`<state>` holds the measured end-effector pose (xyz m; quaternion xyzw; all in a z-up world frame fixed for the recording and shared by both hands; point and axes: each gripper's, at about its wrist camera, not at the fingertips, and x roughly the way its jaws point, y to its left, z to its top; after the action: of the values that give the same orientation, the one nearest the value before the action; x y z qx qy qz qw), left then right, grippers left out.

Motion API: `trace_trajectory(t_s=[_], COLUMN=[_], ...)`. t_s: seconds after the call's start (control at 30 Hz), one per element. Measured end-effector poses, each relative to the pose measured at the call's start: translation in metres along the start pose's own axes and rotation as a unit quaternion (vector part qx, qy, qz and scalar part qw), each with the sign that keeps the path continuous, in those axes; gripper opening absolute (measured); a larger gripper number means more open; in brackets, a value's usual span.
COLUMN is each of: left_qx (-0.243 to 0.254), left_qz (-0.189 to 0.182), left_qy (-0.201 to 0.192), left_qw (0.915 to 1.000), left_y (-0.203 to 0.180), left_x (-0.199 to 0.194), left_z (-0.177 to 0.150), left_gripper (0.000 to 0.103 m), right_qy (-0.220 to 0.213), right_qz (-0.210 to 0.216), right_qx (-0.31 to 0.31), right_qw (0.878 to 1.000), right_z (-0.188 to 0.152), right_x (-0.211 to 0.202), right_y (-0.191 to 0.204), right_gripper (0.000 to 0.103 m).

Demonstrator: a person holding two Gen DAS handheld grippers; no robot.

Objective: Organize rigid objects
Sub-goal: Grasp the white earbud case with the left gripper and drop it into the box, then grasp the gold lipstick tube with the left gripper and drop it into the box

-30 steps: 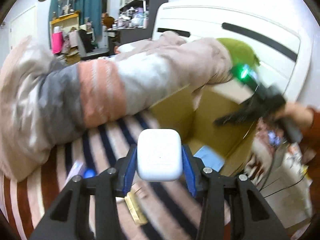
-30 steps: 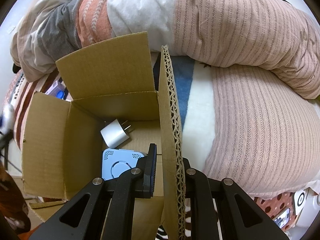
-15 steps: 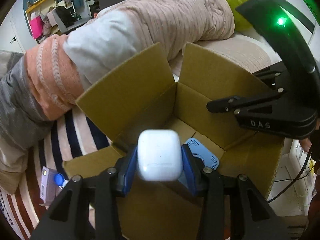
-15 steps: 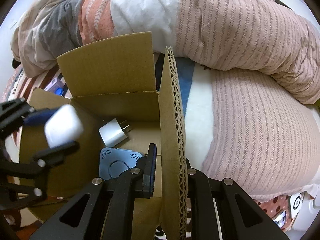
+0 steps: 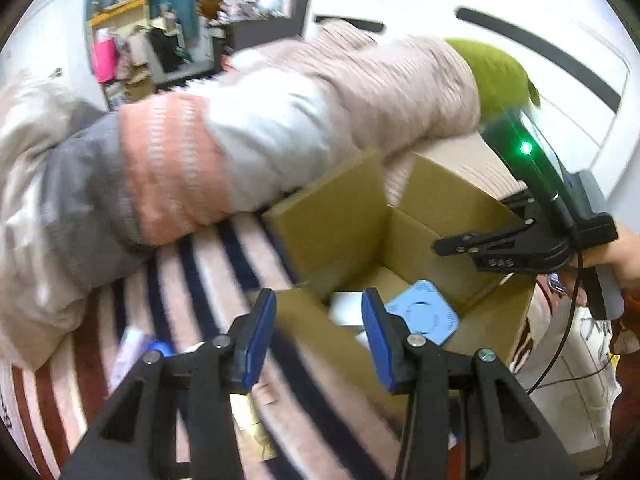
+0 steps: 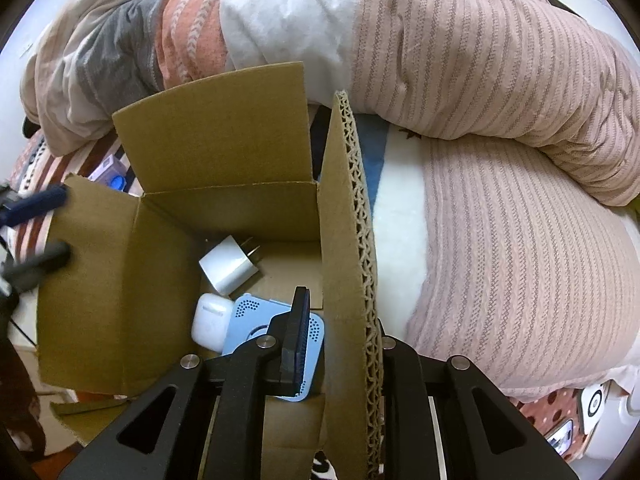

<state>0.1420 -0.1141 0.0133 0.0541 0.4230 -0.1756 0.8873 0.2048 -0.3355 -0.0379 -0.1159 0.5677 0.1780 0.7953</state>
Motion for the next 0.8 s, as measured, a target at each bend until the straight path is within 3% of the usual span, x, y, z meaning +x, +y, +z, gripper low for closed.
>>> trace_trajectory(t_s=[0.1, 0.23, 0.47, 0.67, 0.73, 0.8], left_qx=[-0.009, -0.027, -0.068, -0.079, -0.088, -0.085], left_qz=[0.032, 0.052, 0.030, 0.007, -0.007, 0.001], left_qy=[-0.020, -0.005, 0.058, 0.087, 0.093, 0.092], left_qw=[0.9992, 0.9983, 0.9956, 0.9931, 0.9917, 0.9922], left_y=[0.028, 0.065, 0.093, 0.077, 0.072, 0.065], left_x=[-0.020, -0.018, 0.031, 0.073, 0.084, 0.092], left_z=[-0.021, -0.062, -0.130, -0.148, -0.148, -0.146], left_gripper=[0.063, 0.069, 0.069, 0.069, 0.065, 0.054], right_qy=[0.002, 0.005, 0.007, 0.006, 0.006, 0.007], right_qz=[-0.002, -0.005, -0.007, -0.006, -0.005, -0.005], right_qx=[0.000, 0.000, 0.000, 0.001, 0.002, 0.001], right_qw=[1.000, 1.000, 1.000, 1.000, 1.000, 1.000], right_z=[0.001, 0.001, 0.001, 0.002, 0.001, 0.001], right_x=[0.001, 0.002, 0.003, 0.003, 0.003, 0.003], right_y=[0.001, 0.002, 0.003, 0.003, 0.002, 0.002], right_gripper=[0.013, 0.014, 0.014, 0.014, 0.014, 0.014])
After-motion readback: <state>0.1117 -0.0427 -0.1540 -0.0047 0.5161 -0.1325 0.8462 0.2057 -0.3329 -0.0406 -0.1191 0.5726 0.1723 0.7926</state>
